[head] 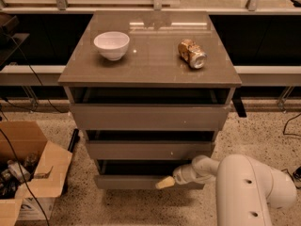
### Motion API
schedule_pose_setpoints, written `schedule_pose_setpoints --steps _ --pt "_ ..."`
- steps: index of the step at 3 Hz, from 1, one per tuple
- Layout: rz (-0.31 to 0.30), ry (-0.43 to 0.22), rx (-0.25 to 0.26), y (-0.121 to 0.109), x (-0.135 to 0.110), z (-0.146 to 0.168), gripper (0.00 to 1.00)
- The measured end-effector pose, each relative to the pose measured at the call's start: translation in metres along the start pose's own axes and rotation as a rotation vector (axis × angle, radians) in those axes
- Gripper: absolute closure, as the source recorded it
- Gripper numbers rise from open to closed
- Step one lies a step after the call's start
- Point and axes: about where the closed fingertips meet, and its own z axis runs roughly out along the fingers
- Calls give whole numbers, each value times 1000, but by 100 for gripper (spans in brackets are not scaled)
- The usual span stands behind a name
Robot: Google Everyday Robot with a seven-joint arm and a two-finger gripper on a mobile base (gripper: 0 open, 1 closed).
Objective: Open bottom drawer
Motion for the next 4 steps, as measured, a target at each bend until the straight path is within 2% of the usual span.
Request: schedule_pose_setpoints --steps 1,2,3,4 --pt "-16 24 -11 5 5 -1 46" --pt "-117 173 -75 30 36 -6 69" --pt "-118 175 -79 32 37 -4 69" --pt "-117 177 -83 34 38 -2 46"
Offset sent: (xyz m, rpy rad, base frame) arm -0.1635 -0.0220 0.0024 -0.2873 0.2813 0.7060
